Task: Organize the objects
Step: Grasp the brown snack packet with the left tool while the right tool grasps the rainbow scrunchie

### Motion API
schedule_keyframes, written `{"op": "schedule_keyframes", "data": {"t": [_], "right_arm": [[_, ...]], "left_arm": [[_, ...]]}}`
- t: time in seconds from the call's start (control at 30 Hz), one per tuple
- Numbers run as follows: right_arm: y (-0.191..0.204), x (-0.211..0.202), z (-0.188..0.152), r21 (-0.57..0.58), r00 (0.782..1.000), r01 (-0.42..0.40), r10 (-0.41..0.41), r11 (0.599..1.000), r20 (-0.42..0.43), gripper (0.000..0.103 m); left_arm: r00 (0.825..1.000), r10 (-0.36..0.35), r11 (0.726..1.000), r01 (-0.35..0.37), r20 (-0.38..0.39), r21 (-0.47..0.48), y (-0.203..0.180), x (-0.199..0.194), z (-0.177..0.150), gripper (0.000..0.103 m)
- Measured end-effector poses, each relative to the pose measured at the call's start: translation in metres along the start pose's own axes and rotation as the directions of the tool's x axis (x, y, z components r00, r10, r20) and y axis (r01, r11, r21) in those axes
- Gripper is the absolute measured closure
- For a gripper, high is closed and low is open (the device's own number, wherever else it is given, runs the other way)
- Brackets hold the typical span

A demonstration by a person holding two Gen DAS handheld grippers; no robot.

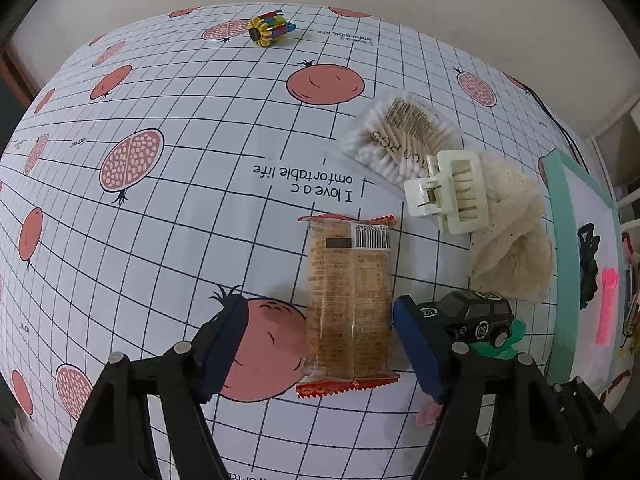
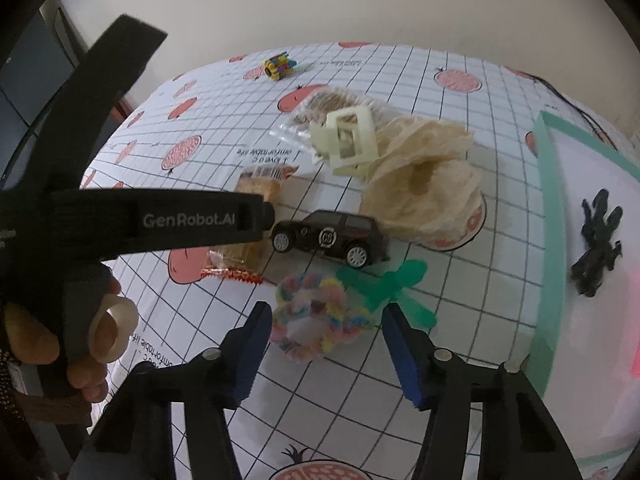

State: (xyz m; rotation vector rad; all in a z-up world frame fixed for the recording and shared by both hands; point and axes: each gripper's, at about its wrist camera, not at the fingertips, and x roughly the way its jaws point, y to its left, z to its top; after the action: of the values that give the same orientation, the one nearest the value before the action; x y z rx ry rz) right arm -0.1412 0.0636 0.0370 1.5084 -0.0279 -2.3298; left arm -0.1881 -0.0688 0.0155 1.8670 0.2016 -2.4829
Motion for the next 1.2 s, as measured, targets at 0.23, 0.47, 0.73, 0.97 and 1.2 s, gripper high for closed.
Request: {"op": "schedule_keyframes", "data": {"t": [0.23, 0.47, 0.73, 0.97, 1.2], "right_arm": [[-0.006, 0.004, -0.001, 0.048, 1.0, -0.029, 0.029, 0.998, 0.001, 0.052], [-0.008, 0.005, -0.001, 0.058, 0.999, -0.036, 0.036, 0.998, 0.003, 0.059], [-0.012, 0.006, -0.002, 0.068, 0.999, -0.043, 0.043, 0.997, -0.008, 0.076], [-0.013, 0.004, -0.001, 0.071, 0.999, -0.054, 0.054, 0.996, -0.001, 0.08], [-0.015, -0.006, -0.001, 0.078, 0.998, -0.061, 0.06, 0.995, 0.021, 0.081]], "left_arm": [[1.0, 0.011, 1.0, -0.011, -0.018, 0.011, -0.003, 0.012, 0.004, 0.028], [0.999, 0.037, 0.999, -0.037, -0.004, 0.037, -0.005, 0.011, 0.008, 0.039], [0.999, 0.048, 0.998, -0.048, 0.009, 0.032, 0.001, 0.009, 0.011, 0.058], [0.999, 0.045, 0.998, -0.045, 0.015, 0.049, 0.004, 0.008, 0.013, 0.064], [0.999, 0.033, 0.998, -0.034, 0.014, 0.051, 0.01, 0.008, 0.017, 0.065]]}}
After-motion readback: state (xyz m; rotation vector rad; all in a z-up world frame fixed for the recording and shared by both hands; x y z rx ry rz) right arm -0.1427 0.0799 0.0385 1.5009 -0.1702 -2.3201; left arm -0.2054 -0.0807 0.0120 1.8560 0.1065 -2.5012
